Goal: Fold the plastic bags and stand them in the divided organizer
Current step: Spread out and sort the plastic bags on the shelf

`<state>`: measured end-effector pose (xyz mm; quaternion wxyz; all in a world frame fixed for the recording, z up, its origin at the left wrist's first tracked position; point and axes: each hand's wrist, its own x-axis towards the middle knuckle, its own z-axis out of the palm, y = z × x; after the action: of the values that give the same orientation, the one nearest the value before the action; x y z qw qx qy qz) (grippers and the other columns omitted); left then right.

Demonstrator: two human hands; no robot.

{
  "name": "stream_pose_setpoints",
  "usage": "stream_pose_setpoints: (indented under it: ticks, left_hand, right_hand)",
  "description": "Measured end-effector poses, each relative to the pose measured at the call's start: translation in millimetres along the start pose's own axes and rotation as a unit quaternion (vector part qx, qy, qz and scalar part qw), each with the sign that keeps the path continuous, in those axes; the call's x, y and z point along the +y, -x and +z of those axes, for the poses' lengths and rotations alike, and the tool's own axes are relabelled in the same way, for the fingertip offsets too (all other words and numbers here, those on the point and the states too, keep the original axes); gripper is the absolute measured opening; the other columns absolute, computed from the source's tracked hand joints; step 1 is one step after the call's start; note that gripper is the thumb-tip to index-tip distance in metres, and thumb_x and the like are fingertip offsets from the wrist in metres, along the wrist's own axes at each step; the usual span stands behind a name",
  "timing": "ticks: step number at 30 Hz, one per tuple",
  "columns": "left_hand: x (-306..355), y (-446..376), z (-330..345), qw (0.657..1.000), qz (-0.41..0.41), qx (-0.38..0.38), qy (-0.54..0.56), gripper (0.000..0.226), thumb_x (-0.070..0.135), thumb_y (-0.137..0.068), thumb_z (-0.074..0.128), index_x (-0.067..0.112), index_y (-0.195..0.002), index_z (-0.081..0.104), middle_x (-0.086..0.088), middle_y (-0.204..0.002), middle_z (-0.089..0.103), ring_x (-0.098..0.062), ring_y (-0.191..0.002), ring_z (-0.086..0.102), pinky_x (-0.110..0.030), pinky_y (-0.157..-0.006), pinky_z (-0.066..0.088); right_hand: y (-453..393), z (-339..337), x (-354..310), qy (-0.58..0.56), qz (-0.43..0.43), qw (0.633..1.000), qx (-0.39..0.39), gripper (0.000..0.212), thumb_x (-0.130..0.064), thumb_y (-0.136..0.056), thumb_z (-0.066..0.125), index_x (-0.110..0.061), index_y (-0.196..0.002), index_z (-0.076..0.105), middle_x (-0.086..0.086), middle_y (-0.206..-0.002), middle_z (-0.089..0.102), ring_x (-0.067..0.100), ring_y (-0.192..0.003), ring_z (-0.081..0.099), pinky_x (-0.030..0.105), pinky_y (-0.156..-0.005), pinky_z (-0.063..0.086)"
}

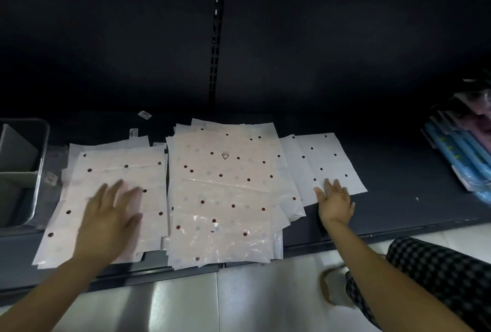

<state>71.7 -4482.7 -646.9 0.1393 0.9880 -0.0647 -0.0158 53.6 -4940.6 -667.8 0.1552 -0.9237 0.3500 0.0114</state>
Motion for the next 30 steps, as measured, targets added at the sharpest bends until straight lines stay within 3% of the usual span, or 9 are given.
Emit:
stream_pose_setpoints:
  ticks: [3,6,10,16,18,20,23,27,30]
  left_hand:
    - [4,6,13,0.997,-0.026,-0.069,0.012,0.053,0.030,-0.093,0.050,0.013,-0.142,0.040,-0.018,-0.151,0.030,-0.043,-0.139,0.021,-0.054,-0.110,0.020]
    - [7,4,12,0.997,-0.035,-0.058,0.038,0.051,0.024,-0.090,0.057,0.010,-0.138,0.047,-0.021,-0.146,0.036,-0.045,-0.136,0.025,-0.054,-0.109,0.022]
    - [25,-4,-2,0.996,-0.033,-0.039,0.074,0.047,0.004,-0.082,0.066,0.003,-0.128,0.056,-0.023,-0.140,0.044,-0.045,-0.133,0.030,-0.050,-0.112,0.023]
    - [94,-11,-40,0.947,0.004,-0.027,0.319,0.045,0.028,-0.093,0.057,0.021,-0.136,0.047,0.000,-0.146,0.039,-0.020,-0.137,0.031,-0.032,-0.110,0.025]
    - [112,-14,-59,0.868,-0.087,-0.096,0.480,0.061,0.053,-0.085,0.055,0.032,-0.140,0.037,0.010,-0.148,0.033,-0.014,-0.136,0.031,-0.031,-0.108,0.028]
    - [116,-18,-72,0.720,-0.180,-0.169,0.649,0.075,0.067,-0.072,0.056,0.033,-0.136,0.039,0.010,-0.143,0.039,-0.018,-0.128,0.044,-0.041,-0.101,0.042]
    - [108,-17,-80,0.511,-0.266,-0.196,0.793,0.057,0.042,-0.078,0.068,0.007,-0.121,0.054,-0.012,-0.118,0.064,-0.031,-0.104,0.065,-0.043,-0.073,0.058]
    - [103,-3,-75,0.561,-0.302,-0.085,0.766,0.038,0.000,-0.086,0.062,0.001,-0.124,0.055,-0.018,-0.117,0.064,-0.030,-0.102,0.064,-0.035,-0.069,0.055]
    - [105,10,-75,0.585,-0.275,-0.069,0.760,0.042,-0.001,-0.081,0.067,0.008,-0.121,0.057,-0.014,-0.112,0.067,-0.030,-0.099,0.065,-0.038,-0.070,0.056]
  right_hand:
    - [-4,-4,0,-0.098,0.006,0.992,0.082,0.026,-0.024,-0.096,0.052,-0.013,-0.112,0.068,0.006,-0.134,0.056,0.028,-0.127,0.038,0.031,-0.101,0.037]
    - [-7,-19,-9,-0.223,0.007,0.967,0.127,0.022,-0.013,-0.094,0.055,-0.002,-0.105,0.070,0.013,-0.122,0.062,0.033,-0.114,0.048,-0.005,-0.081,0.027]
    - [0,-56,-40,-0.374,-0.062,0.920,0.100,0.023,-0.010,-0.092,0.056,-0.006,-0.111,0.068,0.007,-0.117,0.065,0.021,-0.111,0.059,0.023,-0.097,0.046]
    - [52,-110,-109,-0.412,-0.277,0.868,-0.024,0.030,-0.003,-0.089,0.060,-0.028,-0.104,0.069,-0.009,-0.101,0.069,0.000,-0.095,0.064,0.012,-0.080,0.050]
    - [78,-115,-127,-0.342,-0.402,0.848,-0.041,0.034,0.000,-0.085,0.063,-0.024,-0.108,0.067,-0.010,-0.104,0.068,0.012,-0.102,0.063,0.021,-0.088,0.051]
    - [108,-116,-139,-0.267,-0.537,0.799,-0.044,0.030,-0.001,-0.083,0.065,-0.016,-0.108,0.070,-0.006,-0.107,0.069,0.017,-0.103,0.064,0.029,-0.090,0.051]
    - [140,-108,-143,-0.138,-0.677,0.722,-0.040,0.023,-0.011,-0.080,0.069,-0.016,-0.101,0.074,-0.003,-0.108,0.071,0.019,-0.103,0.065,0.032,-0.090,0.048]
    - [160,-97,-132,-0.116,-0.534,0.796,-0.261,0.037,-0.050,-0.085,0.056,-0.038,-0.119,0.061,-0.023,-0.139,0.044,-0.001,-0.136,0.024,0.017,-0.111,0.023]
    - [159,-91,-131,-0.259,-0.292,0.884,-0.256,0.058,-0.058,-0.083,0.050,-0.043,-0.138,0.036,-0.029,-0.140,0.027,-0.002,-0.137,0.016,0.010,-0.104,0.021]
